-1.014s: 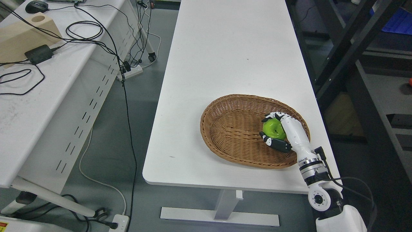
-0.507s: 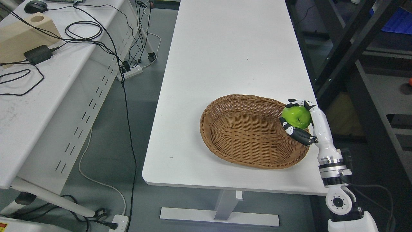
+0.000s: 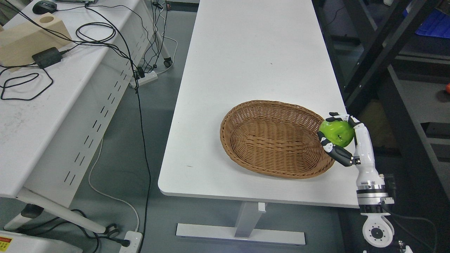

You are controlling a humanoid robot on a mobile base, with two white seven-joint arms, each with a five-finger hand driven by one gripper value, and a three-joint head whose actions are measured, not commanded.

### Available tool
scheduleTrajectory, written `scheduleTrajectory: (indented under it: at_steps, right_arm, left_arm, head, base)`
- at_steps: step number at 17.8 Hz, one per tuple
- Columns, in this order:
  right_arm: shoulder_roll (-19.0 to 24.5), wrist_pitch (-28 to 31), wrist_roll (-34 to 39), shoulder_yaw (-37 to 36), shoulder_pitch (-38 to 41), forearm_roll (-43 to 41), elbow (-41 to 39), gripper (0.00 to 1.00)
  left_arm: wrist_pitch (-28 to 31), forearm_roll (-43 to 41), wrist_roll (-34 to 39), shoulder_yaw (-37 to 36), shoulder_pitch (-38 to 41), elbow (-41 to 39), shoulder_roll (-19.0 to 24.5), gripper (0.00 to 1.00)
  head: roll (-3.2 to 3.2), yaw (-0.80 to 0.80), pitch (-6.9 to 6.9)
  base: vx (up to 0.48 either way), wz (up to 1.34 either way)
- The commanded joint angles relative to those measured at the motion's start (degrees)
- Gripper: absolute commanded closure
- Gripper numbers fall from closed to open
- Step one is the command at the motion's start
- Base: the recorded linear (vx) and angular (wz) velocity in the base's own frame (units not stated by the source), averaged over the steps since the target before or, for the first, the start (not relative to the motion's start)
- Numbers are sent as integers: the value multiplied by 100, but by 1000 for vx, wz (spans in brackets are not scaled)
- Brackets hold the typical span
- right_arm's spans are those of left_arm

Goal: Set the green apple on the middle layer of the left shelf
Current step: 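Carry the apple in the right hand while turning toward the shelf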

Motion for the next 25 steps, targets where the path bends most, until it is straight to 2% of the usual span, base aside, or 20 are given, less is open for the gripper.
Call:
scheduleTrajectory:
  at_steps: [1,5,9,17,22,25]
  right_arm:
    - [109,36,151,-241,330,-59,-348,99]
    - [91,37,633,-206,567,-68,-392,99]
    - [74,10,1714,-206,744,-112,-427,98]
    - [74,-34,2041,-197,753,-349,-453,97]
    - [65,-86,2085,-197,840,-358,-453,97]
    - [65,-350,2750,-153,963,-358,-453,96]
  left_arm:
    - [-3,0,2,0,1,0,100,0]
    - [-3,0,2,0,1,0,100,0]
    - [-3,0,2,0,1,0,100,0]
    - [-3,0,2,0,1,0,100,0]
    - [-3,0,2,0,1,0,100,0]
    - [-3,0,2,0,1,0,100,0]
  head:
    - [0,0,0]
    - [0,0,0]
    - [0,0,0]
    - [0,0,0]
    - [0,0,0]
    - [0,0,0]
  base:
    - [-111,-41]
    - [-146,-78]
    - [-201,-113]
    - [-224,-51]
    - [-173,-655]
    - [-208,-804]
